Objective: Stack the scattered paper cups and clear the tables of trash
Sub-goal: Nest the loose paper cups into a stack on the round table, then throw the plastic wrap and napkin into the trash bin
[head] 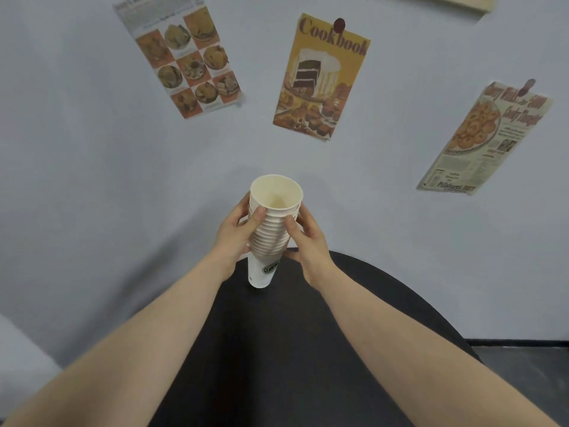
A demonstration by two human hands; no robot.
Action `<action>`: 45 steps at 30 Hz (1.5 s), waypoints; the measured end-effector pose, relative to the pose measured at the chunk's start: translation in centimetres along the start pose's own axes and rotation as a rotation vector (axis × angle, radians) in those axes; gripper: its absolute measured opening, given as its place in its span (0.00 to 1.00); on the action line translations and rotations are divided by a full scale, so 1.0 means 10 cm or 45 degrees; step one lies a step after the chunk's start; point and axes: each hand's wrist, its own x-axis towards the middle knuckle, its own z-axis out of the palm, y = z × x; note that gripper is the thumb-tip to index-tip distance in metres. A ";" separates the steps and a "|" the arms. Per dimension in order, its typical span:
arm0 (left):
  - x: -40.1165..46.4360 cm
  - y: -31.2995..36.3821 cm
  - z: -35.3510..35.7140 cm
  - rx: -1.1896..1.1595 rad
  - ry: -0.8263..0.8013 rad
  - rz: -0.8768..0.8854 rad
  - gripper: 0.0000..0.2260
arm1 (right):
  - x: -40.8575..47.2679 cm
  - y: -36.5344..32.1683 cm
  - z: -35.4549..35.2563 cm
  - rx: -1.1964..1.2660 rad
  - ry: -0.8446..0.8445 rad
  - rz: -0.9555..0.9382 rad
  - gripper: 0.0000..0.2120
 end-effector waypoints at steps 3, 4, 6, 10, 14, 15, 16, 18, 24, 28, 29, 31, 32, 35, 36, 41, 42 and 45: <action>0.17 -0.11 -0.08 0.038 0.053 -0.003 0.24 | 0.20 0.14 0.05 0.028 0.015 -0.006 0.24; 0.21 -0.14 -0.11 0.054 0.059 -0.006 0.24 | 0.24 0.18 0.07 0.037 0.024 0.000 0.24; 0.27 -0.18 -0.14 0.084 0.059 -0.011 0.21 | 0.30 0.25 0.10 0.036 0.033 0.007 0.24; 0.37 -0.16 -0.16 0.087 0.062 -0.059 0.23 | 0.38 0.23 0.15 0.026 0.019 0.038 0.24; 0.42 -0.13 -0.18 0.135 0.053 -0.095 0.25 | 0.42 0.16 0.17 0.016 0.026 0.083 0.27; 0.43 -0.13 -0.19 0.152 0.055 -0.102 0.26 | 0.41 0.15 0.17 0.012 0.030 0.094 0.27; 0.45 -0.14 -0.20 0.172 0.054 -0.108 0.26 | 0.41 0.14 0.17 0.009 0.033 0.104 0.28; 0.47 -0.13 -0.22 0.220 0.042 -0.119 0.26 | 0.40 0.12 0.14 0.000 0.040 0.115 0.28; 0.45 -0.14 -0.20 0.328 -0.008 -0.126 0.30 | 0.38 0.05 0.07 -0.018 0.051 0.097 0.27; 0.30 -0.10 -0.22 0.336 0.050 -0.108 0.32 | 0.29 0.03 0.08 -0.049 0.071 0.087 0.30; 0.24 -0.09 -0.23 0.345 0.060 -0.105 0.31 | 0.24 0.04 0.07 -0.056 0.089 0.093 0.31; 0.08 -0.07 -0.26 0.363 0.069 -0.098 0.31 | 0.10 0.05 0.03 -0.075 0.108 0.106 0.31; -0.01 -0.06 -0.28 0.364 0.066 -0.097 0.30 | 0.00 0.06 0.01 -0.093 0.107 0.113 0.31; -0.37 -0.11 -0.37 0.386 0.032 -0.123 0.29 | -0.39 0.14 -0.06 -0.177 0.093 0.130 0.30; -0.51 -0.14 -0.40 0.395 0.014 -0.143 0.29 | -0.54 0.18 -0.08 -0.194 0.093 0.139 0.29; -1.28 -0.39 -0.54 0.415 -0.093 -0.231 0.29 | -1.38 0.45 -0.14 -0.132 0.174 0.249 0.28; -1.43 -0.45 -0.55 0.431 -0.109 -0.236 0.28 | -1.54 0.51 -0.14 -0.106 0.187 0.265 0.28; -1.87 -0.64 -0.58 0.473 -0.160 -0.228 0.27 | -2.03 0.67 -0.13 -0.033 0.216 0.297 0.30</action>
